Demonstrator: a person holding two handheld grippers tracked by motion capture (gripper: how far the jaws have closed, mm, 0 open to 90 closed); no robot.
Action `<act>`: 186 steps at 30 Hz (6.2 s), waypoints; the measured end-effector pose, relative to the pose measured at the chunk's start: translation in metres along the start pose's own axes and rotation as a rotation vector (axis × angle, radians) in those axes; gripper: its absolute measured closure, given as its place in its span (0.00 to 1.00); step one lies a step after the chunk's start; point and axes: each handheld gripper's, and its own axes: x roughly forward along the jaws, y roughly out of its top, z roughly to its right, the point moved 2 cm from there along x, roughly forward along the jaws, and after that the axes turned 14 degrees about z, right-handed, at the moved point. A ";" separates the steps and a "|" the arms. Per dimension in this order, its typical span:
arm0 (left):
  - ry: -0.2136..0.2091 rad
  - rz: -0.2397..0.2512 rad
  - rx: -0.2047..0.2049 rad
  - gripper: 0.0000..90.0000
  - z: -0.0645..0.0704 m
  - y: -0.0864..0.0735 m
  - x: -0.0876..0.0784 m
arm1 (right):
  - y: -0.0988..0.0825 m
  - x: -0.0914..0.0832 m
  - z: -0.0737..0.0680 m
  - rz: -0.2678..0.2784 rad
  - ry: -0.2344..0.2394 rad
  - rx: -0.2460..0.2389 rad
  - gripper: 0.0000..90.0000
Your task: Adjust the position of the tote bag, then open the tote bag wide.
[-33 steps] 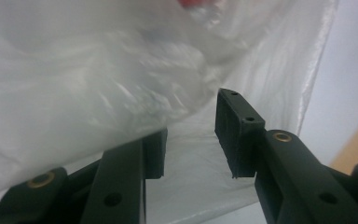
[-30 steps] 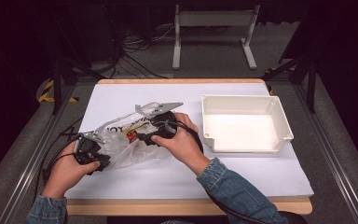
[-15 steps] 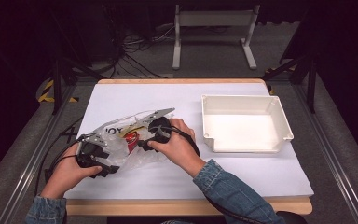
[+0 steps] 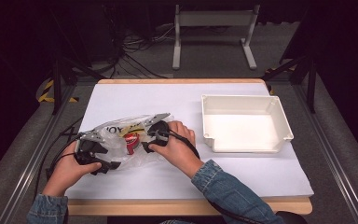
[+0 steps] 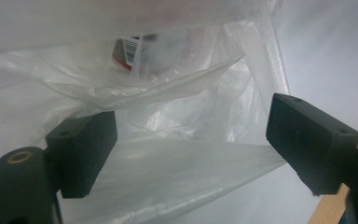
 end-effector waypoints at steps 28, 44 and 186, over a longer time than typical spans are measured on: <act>0.419 0.224 -0.325 0.23 -0.076 -0.024 0.002 | -0.017 0.008 0.005 -0.069 0.112 -0.115 0.15; 0.227 0.306 -0.289 0.09 -0.057 -0.017 -0.033 | -0.008 -0.026 0.009 -0.004 0.225 -0.083 0.15; -0.052 0.366 -0.021 0.05 -0.019 0.009 -0.075 | 0.046 0.020 -0.004 0.019 0.471 -0.289 0.27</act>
